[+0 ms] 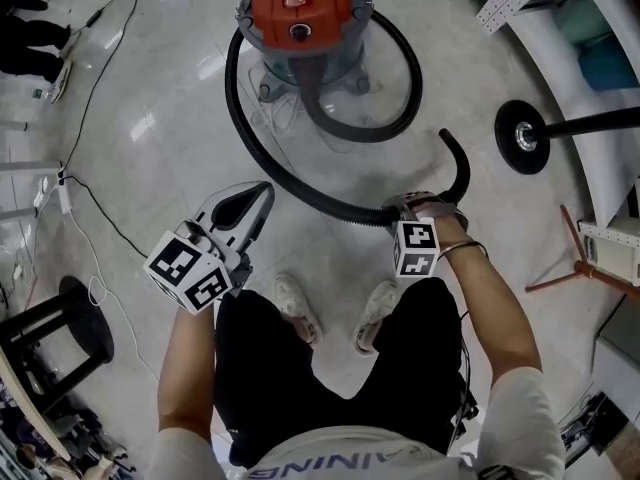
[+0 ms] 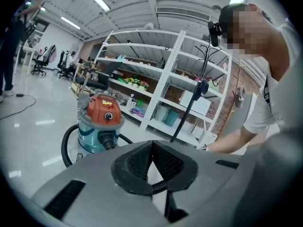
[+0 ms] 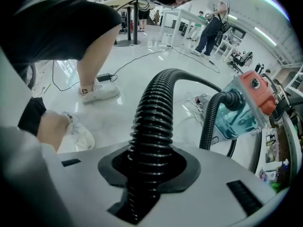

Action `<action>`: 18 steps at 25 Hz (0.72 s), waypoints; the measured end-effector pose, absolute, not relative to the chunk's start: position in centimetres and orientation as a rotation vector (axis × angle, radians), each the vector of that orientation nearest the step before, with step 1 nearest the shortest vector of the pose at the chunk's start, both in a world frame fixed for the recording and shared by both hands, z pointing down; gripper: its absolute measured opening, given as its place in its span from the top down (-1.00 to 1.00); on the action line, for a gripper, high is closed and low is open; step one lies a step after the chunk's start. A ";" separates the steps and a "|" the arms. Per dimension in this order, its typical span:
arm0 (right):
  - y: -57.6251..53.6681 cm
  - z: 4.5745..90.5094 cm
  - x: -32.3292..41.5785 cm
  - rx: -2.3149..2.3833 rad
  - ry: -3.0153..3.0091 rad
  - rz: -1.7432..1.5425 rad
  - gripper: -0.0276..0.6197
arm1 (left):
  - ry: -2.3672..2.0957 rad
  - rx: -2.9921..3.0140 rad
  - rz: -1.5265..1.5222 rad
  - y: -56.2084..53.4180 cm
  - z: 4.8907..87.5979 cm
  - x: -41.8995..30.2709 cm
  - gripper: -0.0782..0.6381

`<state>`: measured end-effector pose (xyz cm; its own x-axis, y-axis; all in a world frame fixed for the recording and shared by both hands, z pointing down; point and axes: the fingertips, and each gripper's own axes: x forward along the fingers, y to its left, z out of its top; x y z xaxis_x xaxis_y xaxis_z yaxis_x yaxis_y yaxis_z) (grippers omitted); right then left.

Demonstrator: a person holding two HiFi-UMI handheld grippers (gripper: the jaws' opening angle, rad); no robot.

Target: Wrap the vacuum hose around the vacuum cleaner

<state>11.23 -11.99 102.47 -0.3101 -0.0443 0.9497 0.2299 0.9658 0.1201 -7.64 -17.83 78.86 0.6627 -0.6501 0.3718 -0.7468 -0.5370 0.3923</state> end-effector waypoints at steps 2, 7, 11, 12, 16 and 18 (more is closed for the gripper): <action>-12.5 105.0 11.0 -0.135 -1.880 -0.290 0.55 | -1.062 2.390 0.275 -18.4 81.4 -7.1 0.73; -13.6 110.8 10.8 -0.157 -1.918 -0.315 0.55 | -1.024 2.448 0.299 -20.3 87.0 -6.7 0.73; -14.5 115.1 11.6 -0.203 -1.911 -0.331 0.55 | -1.004 2.459 0.277 -21.8 90.2 -6.8 0.73; -14.8 116.0 11.8 -0.206 -1.907 -0.340 0.55 | -1.005 2.455 0.267 -22.1 90.9 -6.8 0.73; -15.3 118.7 12.4 -0.219 -1.907 -0.335 0.55 | -0.980 2.460 0.269 -22.5 92.9 -6.5 0.73; -15.0 120.0 12.6 -0.242 -1.902 -0.322 0.55 | -0.980 2.459 0.254 -22.8 93.1 -6.6 0.73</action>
<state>12.57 -14.97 120.03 -0.3441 0.0118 0.9389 0.3202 0.9414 0.1056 -6.58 -22.82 93.14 0.7265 -0.5984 0.3379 -0.6872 -0.6295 0.3627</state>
